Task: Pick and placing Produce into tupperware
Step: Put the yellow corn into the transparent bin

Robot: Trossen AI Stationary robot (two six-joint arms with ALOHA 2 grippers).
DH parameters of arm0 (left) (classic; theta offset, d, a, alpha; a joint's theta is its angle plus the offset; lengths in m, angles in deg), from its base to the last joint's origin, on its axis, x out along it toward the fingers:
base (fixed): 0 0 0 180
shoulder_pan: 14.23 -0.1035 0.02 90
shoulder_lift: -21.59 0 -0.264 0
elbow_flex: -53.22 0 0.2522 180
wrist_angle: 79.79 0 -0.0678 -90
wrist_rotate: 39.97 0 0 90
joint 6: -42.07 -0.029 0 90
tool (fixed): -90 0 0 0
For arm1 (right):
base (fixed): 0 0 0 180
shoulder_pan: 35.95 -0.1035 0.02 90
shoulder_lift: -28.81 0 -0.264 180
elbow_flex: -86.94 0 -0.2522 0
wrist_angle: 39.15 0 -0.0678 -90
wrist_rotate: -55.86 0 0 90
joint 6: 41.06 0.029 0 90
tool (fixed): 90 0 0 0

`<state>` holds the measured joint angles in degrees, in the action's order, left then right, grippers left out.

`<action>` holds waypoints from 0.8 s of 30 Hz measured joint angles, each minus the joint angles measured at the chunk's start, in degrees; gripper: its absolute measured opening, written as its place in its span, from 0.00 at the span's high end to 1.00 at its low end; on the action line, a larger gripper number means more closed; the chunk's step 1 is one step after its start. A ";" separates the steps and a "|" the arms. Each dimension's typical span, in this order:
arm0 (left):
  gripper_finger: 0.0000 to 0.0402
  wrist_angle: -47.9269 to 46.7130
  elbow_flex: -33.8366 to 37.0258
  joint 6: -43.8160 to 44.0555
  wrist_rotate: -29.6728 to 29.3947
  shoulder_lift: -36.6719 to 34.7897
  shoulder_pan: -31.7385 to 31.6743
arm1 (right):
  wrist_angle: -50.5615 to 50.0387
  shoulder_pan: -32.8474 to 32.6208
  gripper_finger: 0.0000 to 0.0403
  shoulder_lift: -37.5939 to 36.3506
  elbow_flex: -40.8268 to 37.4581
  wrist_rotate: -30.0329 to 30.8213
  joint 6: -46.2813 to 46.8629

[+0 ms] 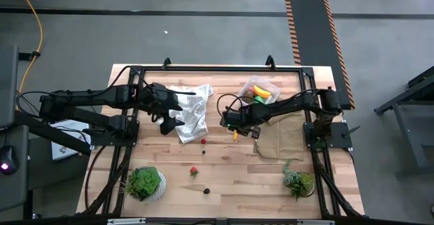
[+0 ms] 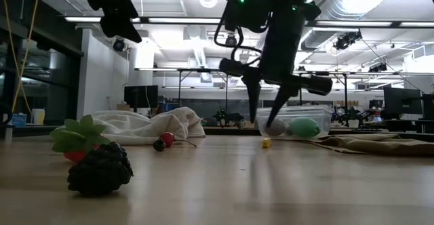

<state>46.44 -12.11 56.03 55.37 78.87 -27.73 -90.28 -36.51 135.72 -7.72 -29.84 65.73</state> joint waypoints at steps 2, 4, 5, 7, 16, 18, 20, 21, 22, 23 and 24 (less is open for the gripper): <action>0.18 0.00 0.00 0.00 0.00 0.00 0.00 | 1.17 -0.02 0.74 0.00 0.00 0.02 -0.12; 0.18 0.00 0.00 0.00 0.00 0.00 0.00 | 2.14 -0.24 0.76 0.00 0.00 0.04 -0.10; 0.18 -0.01 0.00 0.00 0.00 0.00 0.01 | 1.96 -0.38 0.76 0.00 0.41 -0.04 -0.07; 0.18 -0.02 0.00 0.00 0.00 0.00 0.01 | 0.09 -0.67 0.77 0.04 2.52 -0.03 -0.41; 0.18 0.09 0.00 0.02 0.00 0.00 0.02 | -14.43 -0.40 0.79 0.02 9.03 2.04 -1.91; 0.18 0.06 0.00 0.05 0.00 0.00 0.01 | -13.62 -0.09 0.78 0.02 9.08 1.91 -2.70; 0.18 -0.26 0.00 0.37 0.00 0.00 0.00 | -13.88 0.25 0.77 0.51 9.09 1.76 -2.84; 0.18 -0.46 0.00 0.69 0.00 0.00 0.02 | -14.05 0.42 0.76 0.75 9.07 1.27 -3.28; 0.18 -0.58 0.00 1.05 0.02 0.00 0.02 | -14.03 0.61 0.74 1.24 9.05 0.96 -3.76; 0.18 -0.61 0.00 1.25 0.11 0.00 0.02 | -13.68 0.83 0.73 1.78 9.09 0.01 -3.89; 0.18 -0.65 0.00 1.29 0.44 0.01 0.01 | -13.62 1.01 0.72 2.50 9.09 -1.40 -4.21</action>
<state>45.78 -12.11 57.32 55.81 78.88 -27.72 -103.90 -35.50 138.22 1.37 -31.24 61.52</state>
